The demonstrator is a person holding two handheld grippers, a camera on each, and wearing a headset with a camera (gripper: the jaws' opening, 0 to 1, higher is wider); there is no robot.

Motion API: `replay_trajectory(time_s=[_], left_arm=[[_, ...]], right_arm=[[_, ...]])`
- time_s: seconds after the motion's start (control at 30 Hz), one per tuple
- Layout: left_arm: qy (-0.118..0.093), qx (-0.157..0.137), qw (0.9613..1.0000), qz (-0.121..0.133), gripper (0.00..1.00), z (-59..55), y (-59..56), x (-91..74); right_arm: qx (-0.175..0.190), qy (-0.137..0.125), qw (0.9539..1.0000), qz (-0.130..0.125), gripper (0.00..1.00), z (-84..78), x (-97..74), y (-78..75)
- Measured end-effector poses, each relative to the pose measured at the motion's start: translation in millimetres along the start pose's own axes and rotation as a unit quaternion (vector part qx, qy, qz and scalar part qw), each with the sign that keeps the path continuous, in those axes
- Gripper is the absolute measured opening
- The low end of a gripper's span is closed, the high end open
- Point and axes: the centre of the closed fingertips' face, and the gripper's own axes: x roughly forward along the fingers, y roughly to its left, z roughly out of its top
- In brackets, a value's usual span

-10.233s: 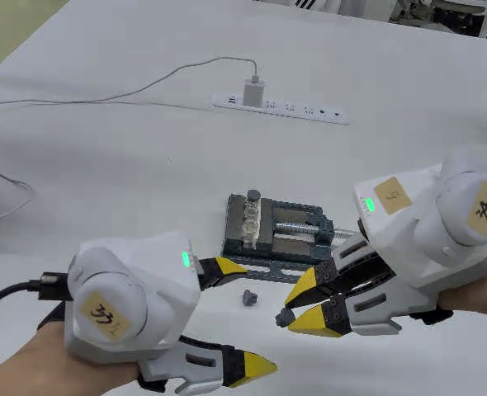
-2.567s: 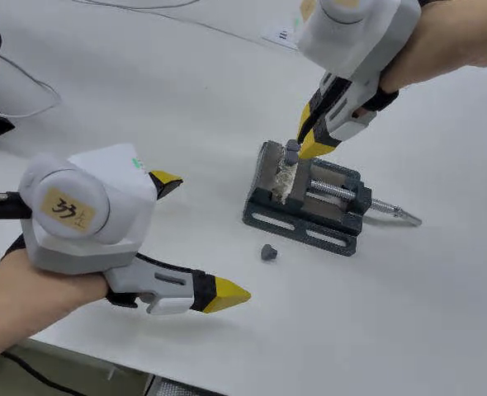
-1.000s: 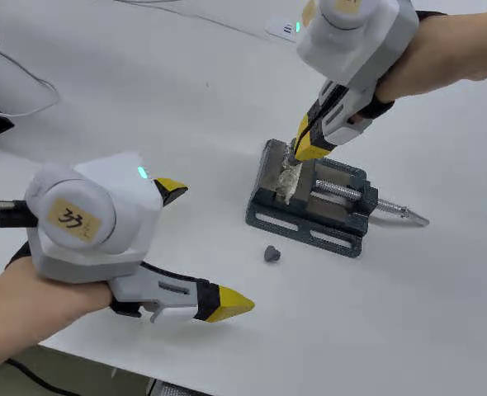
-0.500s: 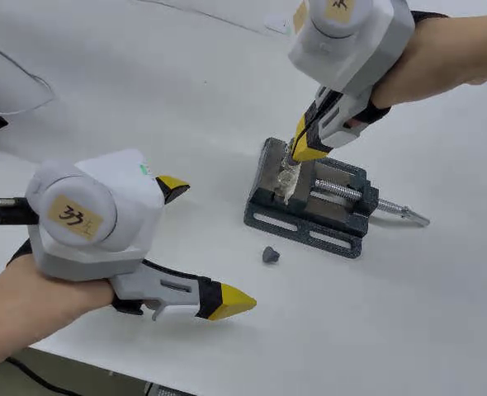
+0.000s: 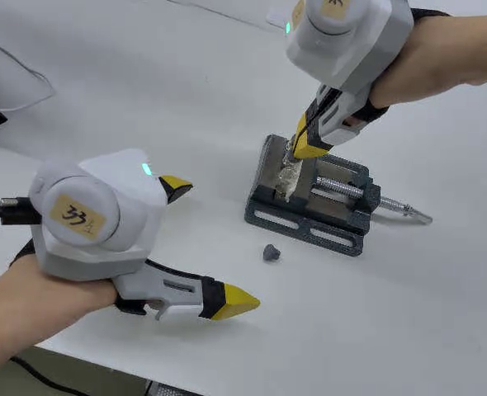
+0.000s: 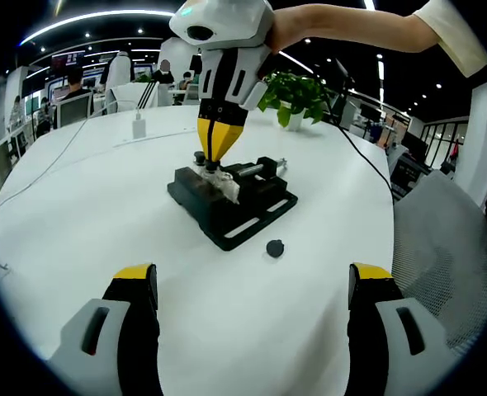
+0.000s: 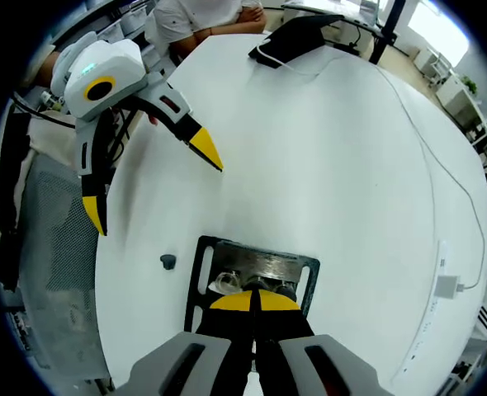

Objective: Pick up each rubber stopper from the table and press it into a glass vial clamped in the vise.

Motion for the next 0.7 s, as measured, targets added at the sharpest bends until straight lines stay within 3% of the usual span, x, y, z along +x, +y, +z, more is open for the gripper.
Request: replay_trajectory(time_s=[0.27, 0.43, 0.7], left_arm=[[-0.004, 0.010, 0.9999, 0.001, 0.95, 11.4, -2.4, -3.3], [-0.007, 0.021, 0.9997, 0.005, 0.95, 21.5, 0.1, -7.7], [-0.017, 0.029, 0.9993, 0.016, 0.96, 33.5, 2.9, -16.7]], right_arm=[[0.021, -0.012, 0.9997, -0.008, 0.00, -0.3, -0.9, 1.8], [0.020, 0.000, 0.9997, -0.015, 0.00, -1.0, -3.0, 1.7], [0.044, -0.033, 0.9984, -0.015, 0.00, -2.8, -4.2, -1.4]])
